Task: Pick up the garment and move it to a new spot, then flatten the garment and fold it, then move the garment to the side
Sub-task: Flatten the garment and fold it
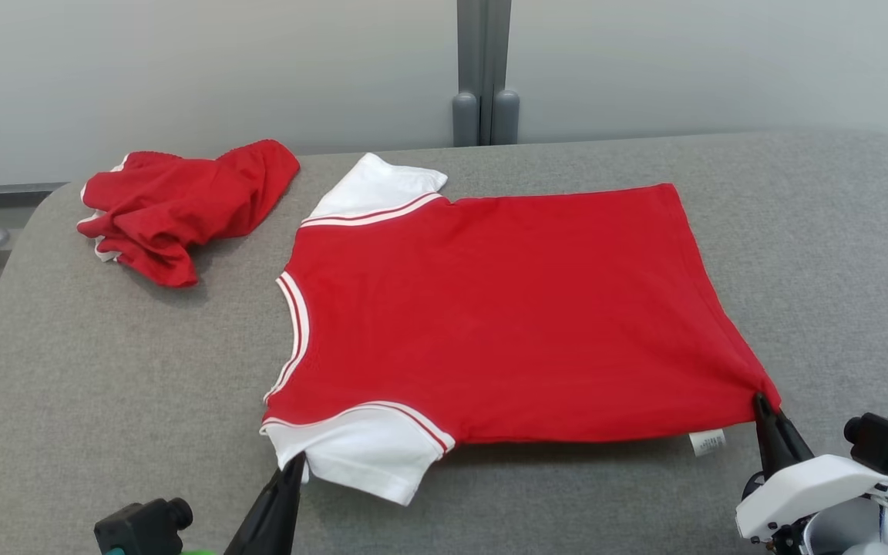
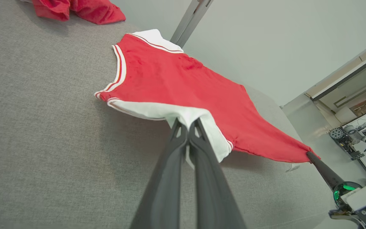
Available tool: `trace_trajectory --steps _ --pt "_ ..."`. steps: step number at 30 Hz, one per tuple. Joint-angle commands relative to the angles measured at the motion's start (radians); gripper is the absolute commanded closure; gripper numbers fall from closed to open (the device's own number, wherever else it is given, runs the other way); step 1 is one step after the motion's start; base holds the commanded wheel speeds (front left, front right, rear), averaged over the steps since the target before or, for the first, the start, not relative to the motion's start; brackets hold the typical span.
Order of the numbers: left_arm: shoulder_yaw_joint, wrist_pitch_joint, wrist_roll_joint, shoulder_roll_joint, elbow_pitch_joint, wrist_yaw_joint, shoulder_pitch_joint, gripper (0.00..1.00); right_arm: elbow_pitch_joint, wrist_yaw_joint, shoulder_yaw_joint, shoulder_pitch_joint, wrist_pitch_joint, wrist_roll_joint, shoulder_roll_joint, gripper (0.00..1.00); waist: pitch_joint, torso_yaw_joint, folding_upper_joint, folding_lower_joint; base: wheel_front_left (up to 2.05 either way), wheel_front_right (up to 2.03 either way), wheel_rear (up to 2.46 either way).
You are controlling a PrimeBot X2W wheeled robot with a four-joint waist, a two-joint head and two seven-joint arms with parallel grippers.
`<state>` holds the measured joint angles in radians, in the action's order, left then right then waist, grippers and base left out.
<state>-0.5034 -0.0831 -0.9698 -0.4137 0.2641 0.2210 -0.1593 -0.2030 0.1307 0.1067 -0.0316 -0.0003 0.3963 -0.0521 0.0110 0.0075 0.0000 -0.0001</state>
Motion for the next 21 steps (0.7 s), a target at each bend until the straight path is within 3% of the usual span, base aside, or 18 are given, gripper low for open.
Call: trace_trajectory --steps 1,11,21 --pt "0.003 0.000 -0.006 0.002 -0.012 -0.002 -0.006 1.00 0.013 0.000 0.006 -0.012 0.012 0.002 -0.001 1.00 0.009 -0.002 0.0000 0.0001 0.00 0.00 0.00" --pt "0.005 -0.011 -0.021 0.047 -0.165 -0.052 0.107 1.00 -0.081 0.000 -0.008 0.043 0.017 0.052 0.001 1.00 0.060 0.006 0.0000 0.0001 0.00 0.00 0.00" --pt "-0.004 0.018 0.018 0.090 -0.336 -0.106 0.363 1.00 -0.203 0.000 0.041 0.225 0.047 0.085 0.000 1.00 0.121 0.014 0.0000 0.0001 0.00 0.00 0.00"
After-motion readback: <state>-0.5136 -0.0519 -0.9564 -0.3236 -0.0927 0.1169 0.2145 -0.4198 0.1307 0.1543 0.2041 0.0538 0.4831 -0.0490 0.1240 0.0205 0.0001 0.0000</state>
